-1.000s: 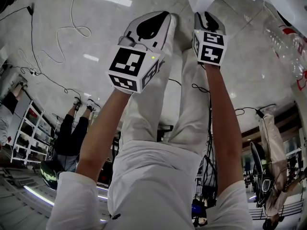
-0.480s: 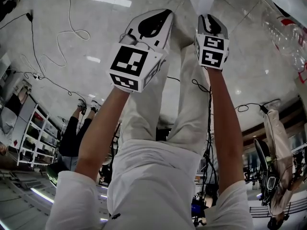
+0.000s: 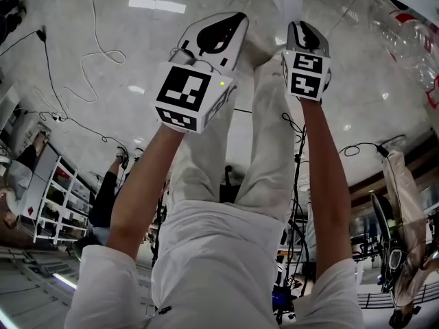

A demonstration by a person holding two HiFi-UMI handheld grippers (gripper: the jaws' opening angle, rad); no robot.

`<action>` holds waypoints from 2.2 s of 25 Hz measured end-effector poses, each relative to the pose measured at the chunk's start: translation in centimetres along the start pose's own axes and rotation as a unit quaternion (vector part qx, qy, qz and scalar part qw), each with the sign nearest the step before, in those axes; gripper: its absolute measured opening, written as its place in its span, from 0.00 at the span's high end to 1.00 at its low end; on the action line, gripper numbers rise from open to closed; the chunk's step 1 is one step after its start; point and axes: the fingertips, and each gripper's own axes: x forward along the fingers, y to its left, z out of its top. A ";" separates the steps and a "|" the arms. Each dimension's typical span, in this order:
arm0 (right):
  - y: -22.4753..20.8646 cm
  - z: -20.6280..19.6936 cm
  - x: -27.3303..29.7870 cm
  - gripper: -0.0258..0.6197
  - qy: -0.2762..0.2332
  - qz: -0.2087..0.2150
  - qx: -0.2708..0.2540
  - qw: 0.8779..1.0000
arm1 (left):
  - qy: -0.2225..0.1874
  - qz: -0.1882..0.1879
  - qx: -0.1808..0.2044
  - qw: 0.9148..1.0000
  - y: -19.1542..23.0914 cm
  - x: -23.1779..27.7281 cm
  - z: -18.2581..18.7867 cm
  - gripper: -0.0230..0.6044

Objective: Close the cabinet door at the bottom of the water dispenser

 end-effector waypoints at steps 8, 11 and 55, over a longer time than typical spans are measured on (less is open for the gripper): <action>-3.3 -0.3 -0.9 0.84 -0.012 -0.021 -0.005 1.000 | 0.004 -0.014 0.021 1.000 -2.4 1.1 0.5 0.96; -4.5 -0.3 -1.1 0.84 -0.010 -0.033 -0.016 0.999 | 0.006 -0.016 0.026 1.000 -3.1 1.6 0.4 0.96; -19.7 2.6 -1.3 0.94 -0.040 -0.077 0.001 0.996 | -0.003 -0.028 0.049 0.998 -8.4 4.5 1.5 0.96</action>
